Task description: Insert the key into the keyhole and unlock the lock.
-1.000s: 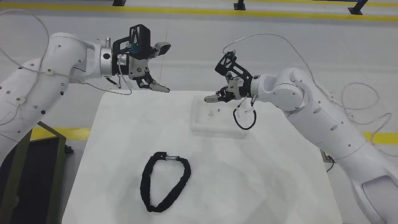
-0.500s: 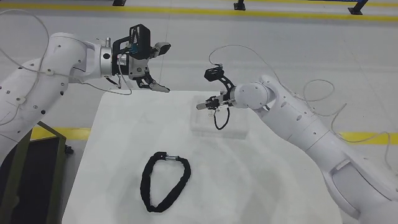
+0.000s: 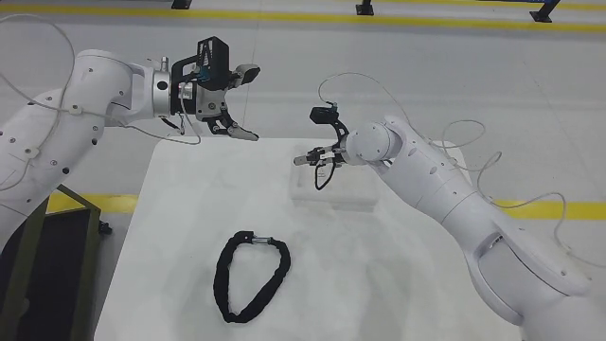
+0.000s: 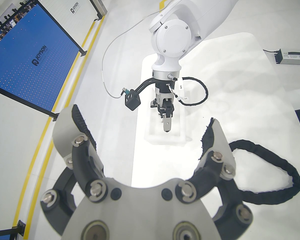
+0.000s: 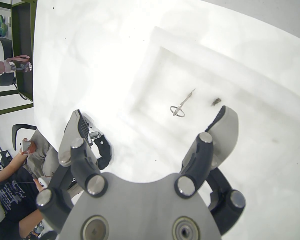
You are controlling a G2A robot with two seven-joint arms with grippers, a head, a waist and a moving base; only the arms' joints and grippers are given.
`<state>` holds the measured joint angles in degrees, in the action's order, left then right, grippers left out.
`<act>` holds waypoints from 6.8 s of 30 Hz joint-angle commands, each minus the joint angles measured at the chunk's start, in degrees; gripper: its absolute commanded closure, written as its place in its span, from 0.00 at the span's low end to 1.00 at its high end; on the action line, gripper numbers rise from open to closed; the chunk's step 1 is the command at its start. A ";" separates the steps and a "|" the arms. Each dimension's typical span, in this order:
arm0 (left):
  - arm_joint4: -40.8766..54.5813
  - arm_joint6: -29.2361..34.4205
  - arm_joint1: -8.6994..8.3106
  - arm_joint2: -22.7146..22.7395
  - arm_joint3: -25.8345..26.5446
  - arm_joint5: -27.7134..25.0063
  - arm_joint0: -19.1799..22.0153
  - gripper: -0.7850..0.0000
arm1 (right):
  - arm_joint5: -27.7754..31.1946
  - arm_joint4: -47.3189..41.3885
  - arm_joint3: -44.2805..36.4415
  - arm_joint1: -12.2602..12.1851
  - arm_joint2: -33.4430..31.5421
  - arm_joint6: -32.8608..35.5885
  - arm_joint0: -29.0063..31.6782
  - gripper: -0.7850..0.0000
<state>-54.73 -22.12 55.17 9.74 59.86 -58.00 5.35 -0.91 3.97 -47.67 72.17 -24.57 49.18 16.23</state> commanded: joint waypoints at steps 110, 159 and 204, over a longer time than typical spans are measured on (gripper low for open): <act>0.00 0.00 0.00 0.00 0.00 0.00 0.00 0.00 | -8.03 42.02 -5.87 4.66 -6.43 16.12 5.64 1.00; 0.00 0.00 0.00 0.00 0.00 0.00 0.00 0.00 | -13.07 37.47 8.68 10.96 -11.31 7.43 5.15 1.00; -10.70 -5.42 5.57 0.00 -8.62 9.49 -12.40 0.00 | -6.54 30.45 0.11 7.17 -23.14 17.85 6.33 1.00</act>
<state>-64.68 -26.34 59.90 9.72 52.78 -49.04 -6.40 -7.41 34.62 -47.71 79.27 -47.74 66.88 22.65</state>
